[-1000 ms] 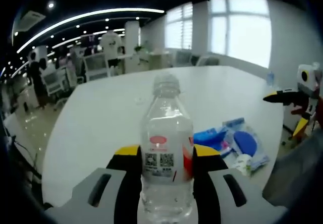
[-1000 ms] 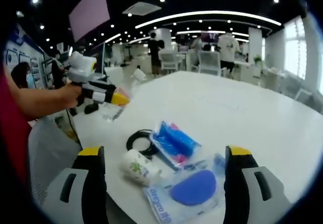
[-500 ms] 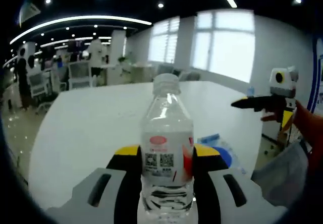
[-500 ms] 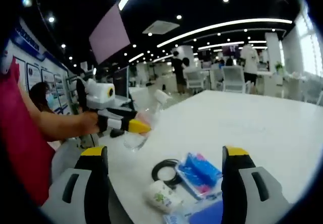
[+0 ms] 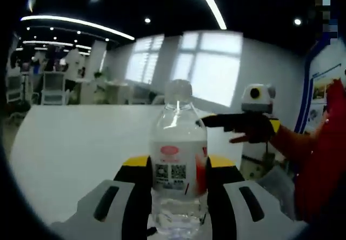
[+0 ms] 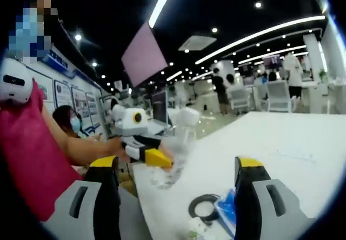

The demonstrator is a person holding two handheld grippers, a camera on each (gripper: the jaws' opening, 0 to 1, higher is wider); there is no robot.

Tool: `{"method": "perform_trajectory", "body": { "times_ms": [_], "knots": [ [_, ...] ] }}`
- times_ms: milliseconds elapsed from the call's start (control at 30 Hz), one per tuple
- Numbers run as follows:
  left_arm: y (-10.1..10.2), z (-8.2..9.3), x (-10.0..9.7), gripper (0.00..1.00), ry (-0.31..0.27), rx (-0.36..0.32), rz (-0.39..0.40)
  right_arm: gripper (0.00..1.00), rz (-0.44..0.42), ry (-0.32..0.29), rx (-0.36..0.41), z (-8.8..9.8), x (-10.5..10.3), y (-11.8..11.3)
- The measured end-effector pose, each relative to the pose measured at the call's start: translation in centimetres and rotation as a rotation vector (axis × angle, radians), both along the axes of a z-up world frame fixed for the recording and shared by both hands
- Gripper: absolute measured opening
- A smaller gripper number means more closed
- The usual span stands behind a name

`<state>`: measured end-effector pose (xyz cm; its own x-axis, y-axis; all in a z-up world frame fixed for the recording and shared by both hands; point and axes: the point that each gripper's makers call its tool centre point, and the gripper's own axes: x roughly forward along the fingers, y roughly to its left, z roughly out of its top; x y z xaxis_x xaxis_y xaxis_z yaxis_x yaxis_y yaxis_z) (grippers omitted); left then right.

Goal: Arrange the tabletop items into an orderly group along one side of the table until the central work area is clear of visible clutter.

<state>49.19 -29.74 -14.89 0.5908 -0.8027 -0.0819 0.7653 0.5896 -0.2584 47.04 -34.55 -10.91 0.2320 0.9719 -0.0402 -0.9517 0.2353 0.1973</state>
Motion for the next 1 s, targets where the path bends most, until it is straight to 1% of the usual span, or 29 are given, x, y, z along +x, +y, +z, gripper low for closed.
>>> {"method": "perform_trajectory", "body": {
  "times_ms": [67, 233, 267, 300, 433, 533, 633, 800, 1000],
  "knots": [
    [-0.5, 0.8, -0.7, 0.36, -0.01, -0.029, -0.045, 0.83, 0.023, 0.001, 0.035, 1.1, -0.3, 0.3],
    [-1.6, 2.3, -2.1, 0.36, -0.02, -0.089, -0.112, 0.82, 0.061, -0.017, 0.045, 2.2, -0.7, 1.0],
    [-1.6, 2.3, -2.2, 0.36, -0.02, -0.092, -0.115, 0.82, 0.074, -0.021, 0.044, 2.4, -1.0, 1.3],
    [-2.0, 2.7, -2.7, 0.36, -0.031, -0.104, -0.142, 0.81, 0.086, -0.022, 0.051, 2.6, -1.2, 1.4],
    [-2.7, 3.4, -3.8, 0.36, -0.042, -0.127, -0.193, 0.78, 0.155, -0.018, 0.099, 3.9, -2.5, 2.4],
    [-3.1, 4.2, -4.5, 0.36, -0.051, -0.168, -0.231, 0.76, 0.176, -0.028, 0.098, 4.1, -2.8, 3.0],
    [-3.3, 4.8, -5.1, 0.36, -0.061, -0.191, -0.262, 0.75, 0.193, -0.033, 0.097, 4.2, -2.9, 3.4],
    [-3.6, 5.2, -5.7, 0.36, -0.065, -0.199, -0.29, 0.67, 0.225, -0.036, 0.104, 4.5, -3.4, 3.9],
    [-4.0, 5.5, -6.2, 0.36, -0.068, -0.213, -0.316, 0.61, 0.27, -0.042, 0.1, 4.6, -4.1, 4.8]
  ]
}}
